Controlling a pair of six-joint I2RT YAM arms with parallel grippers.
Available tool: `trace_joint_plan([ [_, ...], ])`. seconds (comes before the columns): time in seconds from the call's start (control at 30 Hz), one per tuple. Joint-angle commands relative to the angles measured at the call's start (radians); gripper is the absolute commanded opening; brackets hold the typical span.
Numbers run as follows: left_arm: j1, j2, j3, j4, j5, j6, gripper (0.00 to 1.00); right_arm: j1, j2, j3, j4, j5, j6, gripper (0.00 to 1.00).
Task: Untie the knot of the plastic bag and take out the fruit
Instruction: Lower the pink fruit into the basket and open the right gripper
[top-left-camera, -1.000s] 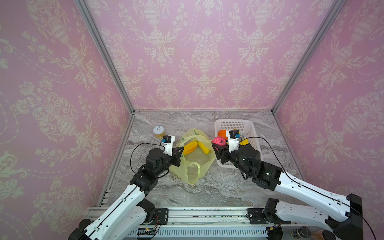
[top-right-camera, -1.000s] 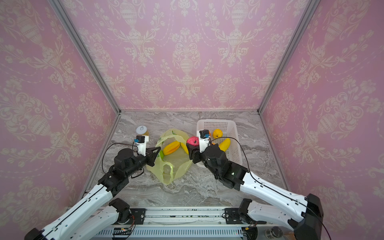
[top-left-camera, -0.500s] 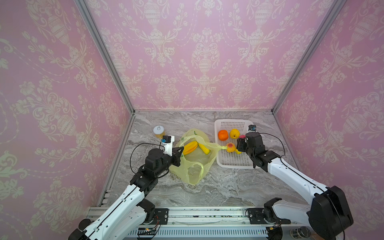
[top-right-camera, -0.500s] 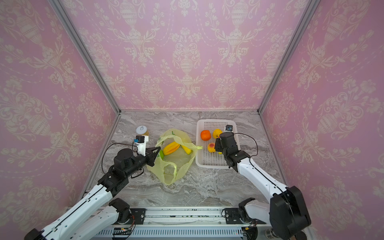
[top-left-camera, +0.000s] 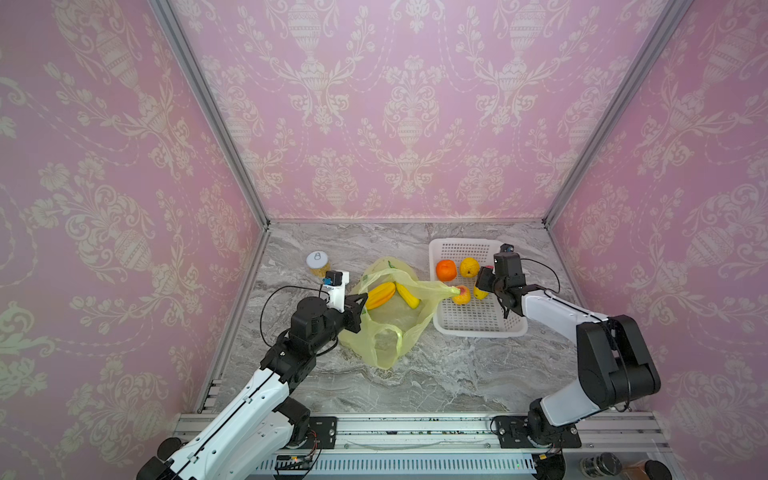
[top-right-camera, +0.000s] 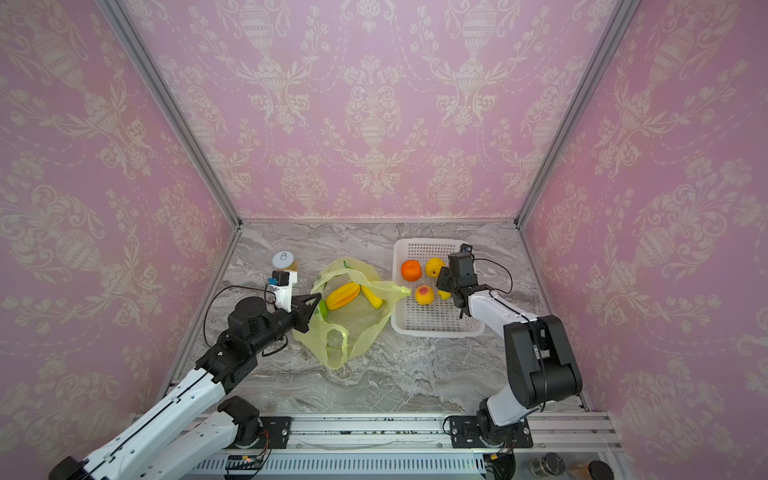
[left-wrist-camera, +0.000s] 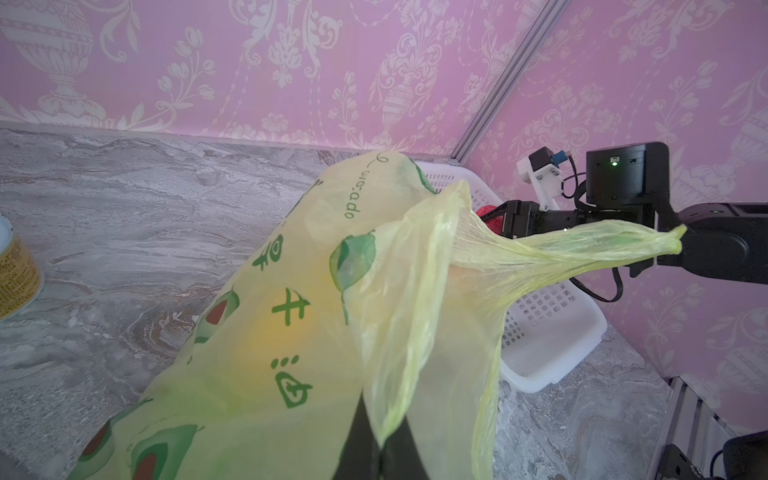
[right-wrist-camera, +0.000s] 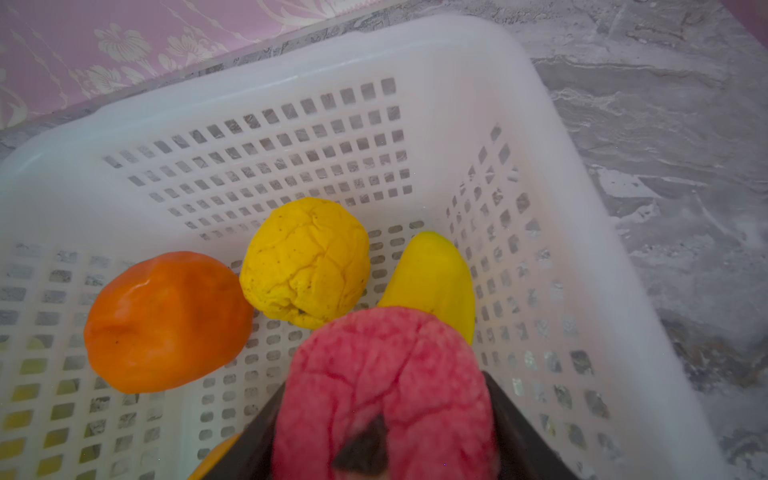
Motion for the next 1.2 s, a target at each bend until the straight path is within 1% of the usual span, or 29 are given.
trace_joint_plan([
  [0.0, -0.006, -0.003, 0.003, 0.002, -0.014, 0.004, 0.02, -0.012, 0.047, 0.035, 0.030, -0.033, -0.003, 0.29],
  [0.1, -0.006, 0.002, 0.003, 0.004, -0.008, 0.001, 0.02, -0.013, 0.088, 0.074, 0.010, -0.015, 0.003, 0.33],
  [0.23, -0.006, 0.001, 0.005, 0.004, -0.002, 0.000, 0.02, -0.023, 0.120, 0.108, -0.025, -0.026, 0.016, 0.42],
  [0.3, -0.006, -0.004, 0.003, 0.004, -0.005, 0.000, 0.02, -0.024, 0.122, 0.107, -0.026, -0.029, 0.018, 0.51],
  [0.37, -0.006, -0.008, 0.002, 0.004, -0.009, 0.000, 0.02, -0.024, 0.121, 0.104, -0.025, -0.031, 0.019, 0.63],
  [0.43, -0.006, -0.007, 0.002, 0.004, -0.008, 0.000, 0.02, -0.024, 0.119, 0.098, -0.020, -0.033, 0.018, 0.72],
  [0.67, -0.006, -0.013, 0.002, 0.002, -0.010, 0.000, 0.02, -0.024, 0.095, 0.066, 0.015, -0.044, 0.015, 0.93],
  [0.83, -0.006, -0.007, 0.003, 0.004, -0.009, 0.000, 0.02, -0.024, 0.070, 0.031, 0.056, -0.060, 0.008, 1.00],
  [1.07, -0.006, -0.007, 0.002, 0.002, -0.014, 0.002, 0.02, -0.024, -0.022, -0.083, 0.174, -0.070, 0.004, 1.00],
  [1.17, -0.006, -0.005, 0.003, 0.002, -0.014, 0.003, 0.02, -0.024, -0.068, -0.107, 0.174, -0.069, 0.005, 1.00],
])
